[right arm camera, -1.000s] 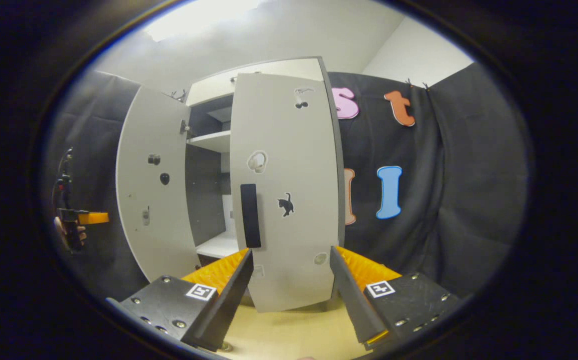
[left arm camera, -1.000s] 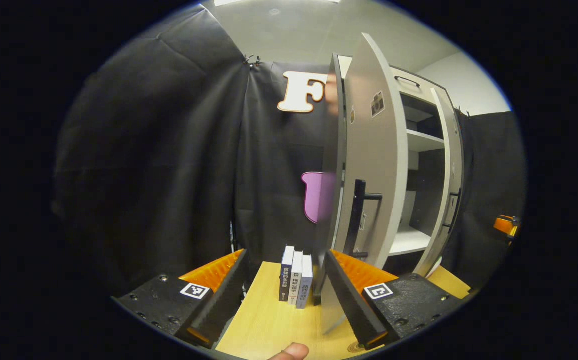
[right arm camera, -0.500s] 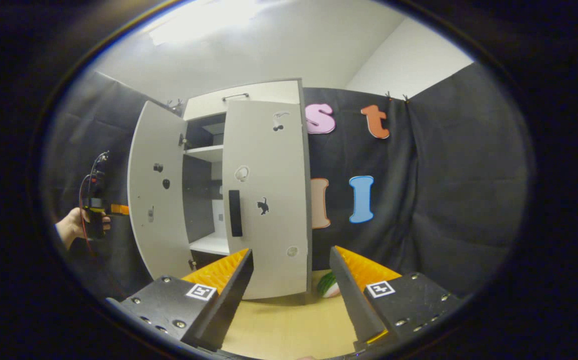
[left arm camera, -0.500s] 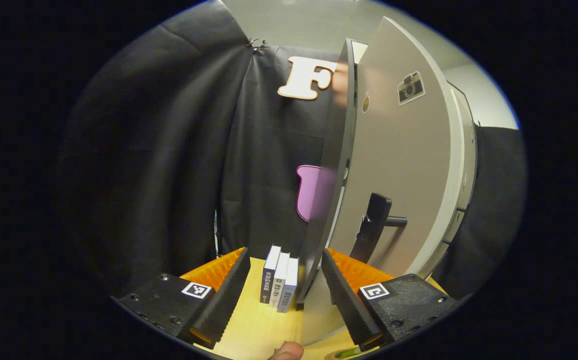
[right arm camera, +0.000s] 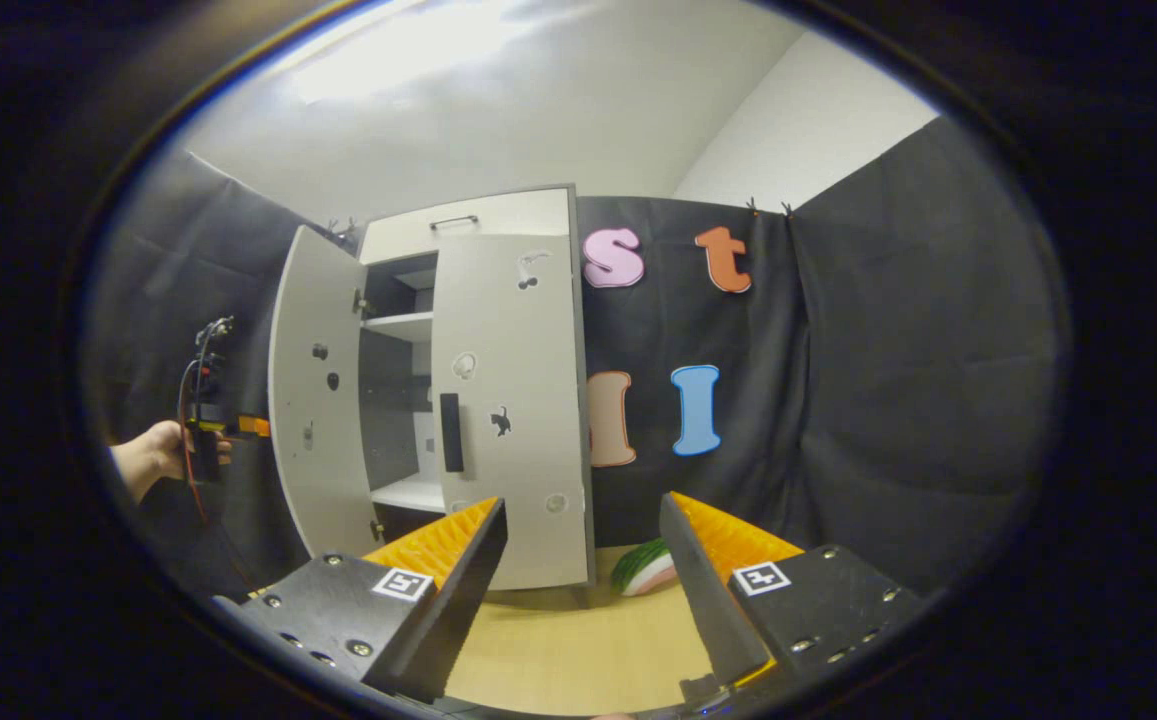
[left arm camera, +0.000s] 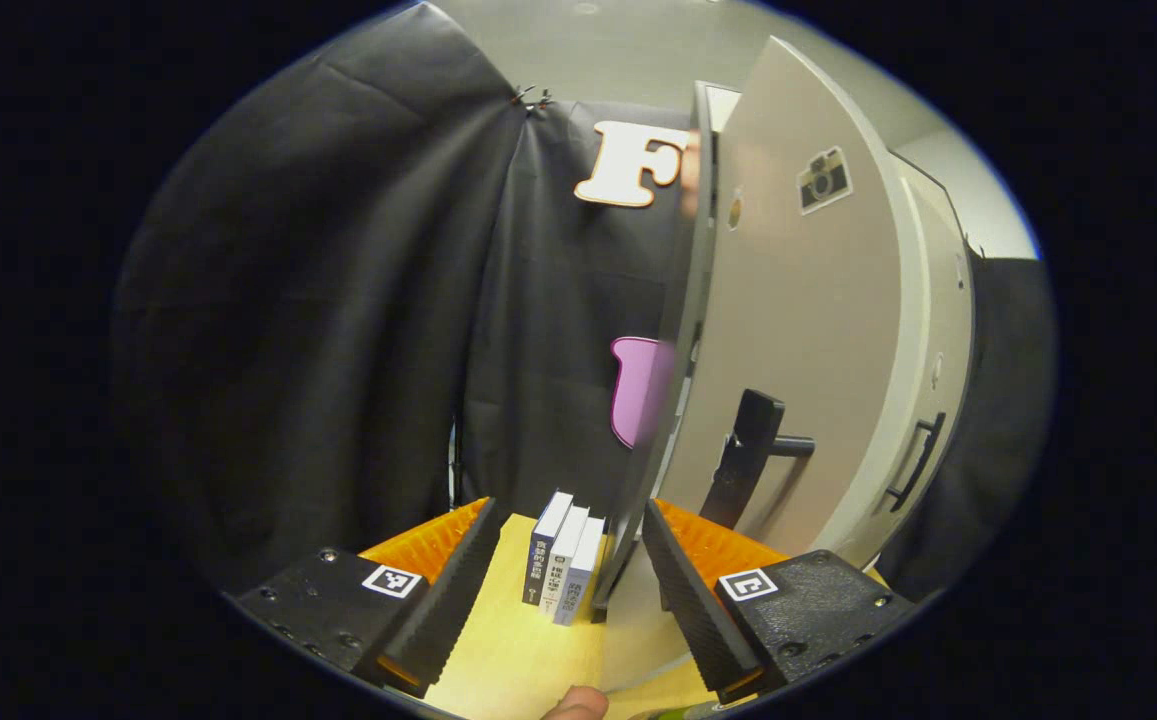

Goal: Grasp the bottle in the cabinet with the left hand and place it on the coaster, then close the right door with the right hand and the left door with the left hand.

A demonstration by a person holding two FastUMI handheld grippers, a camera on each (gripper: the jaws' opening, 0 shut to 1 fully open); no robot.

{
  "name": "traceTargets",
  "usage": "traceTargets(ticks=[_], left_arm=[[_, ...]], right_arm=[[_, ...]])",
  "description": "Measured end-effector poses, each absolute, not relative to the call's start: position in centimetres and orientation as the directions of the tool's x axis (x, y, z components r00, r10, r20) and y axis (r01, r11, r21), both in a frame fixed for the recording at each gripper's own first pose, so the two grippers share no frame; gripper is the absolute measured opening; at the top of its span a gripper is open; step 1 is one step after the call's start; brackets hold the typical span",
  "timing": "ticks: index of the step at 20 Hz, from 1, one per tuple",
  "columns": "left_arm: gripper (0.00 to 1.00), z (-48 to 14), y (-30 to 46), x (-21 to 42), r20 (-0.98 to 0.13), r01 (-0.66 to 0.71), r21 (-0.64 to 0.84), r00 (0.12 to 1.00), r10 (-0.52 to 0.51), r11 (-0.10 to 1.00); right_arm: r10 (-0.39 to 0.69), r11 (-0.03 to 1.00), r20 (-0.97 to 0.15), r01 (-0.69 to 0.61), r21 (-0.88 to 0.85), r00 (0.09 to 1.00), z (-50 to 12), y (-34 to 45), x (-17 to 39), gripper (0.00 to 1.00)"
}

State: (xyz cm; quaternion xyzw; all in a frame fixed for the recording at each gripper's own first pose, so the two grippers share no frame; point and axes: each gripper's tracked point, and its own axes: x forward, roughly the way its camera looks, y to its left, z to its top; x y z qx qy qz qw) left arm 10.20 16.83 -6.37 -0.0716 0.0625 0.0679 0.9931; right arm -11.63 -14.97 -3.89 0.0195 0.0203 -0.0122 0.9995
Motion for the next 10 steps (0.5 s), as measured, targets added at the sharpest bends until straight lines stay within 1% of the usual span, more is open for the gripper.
traceTargets(ticks=[3,5,6,7,9,10], left_arm=[[0.92,-6.7,14.7,10.3,-0.138,-0.117,-0.151,0.986,0.096,0.982],[0.92,-7.0,13.5,10.7,-0.160,-0.068,-0.181,0.986,0.039,0.981],[0.93,-7.1,13.1,10.8,-0.166,-0.053,-0.200,0.986,0.020,0.978],[0.93,-7.1,13.0,10.8,-0.167,-0.043,-0.210,0.986,0.008,0.977],[0.93,-6.9,13.4,10.9,-0.153,-0.035,-0.223,0.988,0.000,0.974],[0.93,-7.1,13.4,10.8,-0.152,-0.034,-0.229,0.988,-0.002,0.973]], right_arm=[[-0.056,0.998,-0.068,0.057,0.013,0.996,-5.0,-15.6,-12.1,0.93],[-0.051,0.998,-0.081,0.053,0.019,0.995,-4.9,-14.8,-11.8,0.94],[-0.058,0.998,-0.091,0.061,0.020,0.994,-4.9,-14.8,-11.5,0.91],[-0.063,0.998,-0.094,0.065,0.016,0.994,-4.6,-14.9,-11.2,0.91],[-0.067,0.998,-0.105,0.067,0.005,0.992,-4.7,-14.6,-10.6,0.96],[-0.077,0.997,-0.118,0.078,-0.002,0.990,-5.2,-14.7,-10.3,0.94]])
